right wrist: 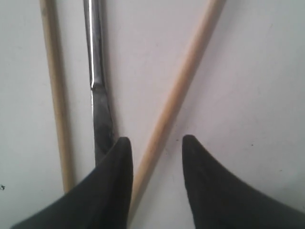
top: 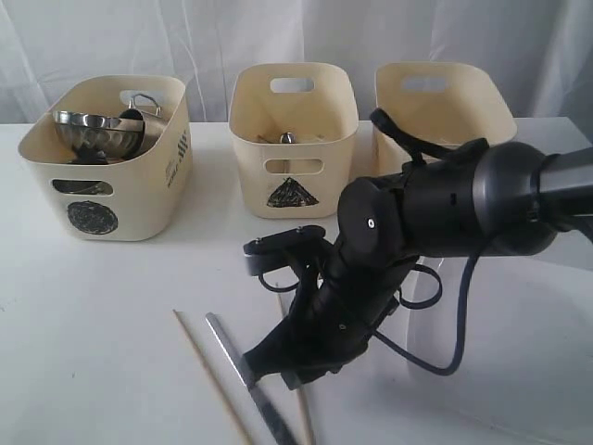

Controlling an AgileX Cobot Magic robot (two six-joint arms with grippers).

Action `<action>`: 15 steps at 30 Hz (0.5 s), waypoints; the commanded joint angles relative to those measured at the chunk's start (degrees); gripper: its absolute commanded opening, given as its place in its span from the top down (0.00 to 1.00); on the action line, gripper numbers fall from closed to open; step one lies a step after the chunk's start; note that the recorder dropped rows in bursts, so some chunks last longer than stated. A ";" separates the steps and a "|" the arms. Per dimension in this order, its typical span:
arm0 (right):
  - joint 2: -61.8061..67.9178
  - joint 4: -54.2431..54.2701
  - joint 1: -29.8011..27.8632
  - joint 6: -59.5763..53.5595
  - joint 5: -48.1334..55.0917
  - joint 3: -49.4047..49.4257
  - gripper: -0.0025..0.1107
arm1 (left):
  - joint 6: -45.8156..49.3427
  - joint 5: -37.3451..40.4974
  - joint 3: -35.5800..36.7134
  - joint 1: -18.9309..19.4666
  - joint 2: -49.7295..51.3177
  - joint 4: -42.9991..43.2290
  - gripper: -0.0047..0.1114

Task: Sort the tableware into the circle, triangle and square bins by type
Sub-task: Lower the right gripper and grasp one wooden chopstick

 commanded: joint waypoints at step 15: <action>4.24 -5.01 0.11 0.92 -3.58 0.00 0.43 | -0.12 0.14 0.11 0.17 -0.23 0.03 0.96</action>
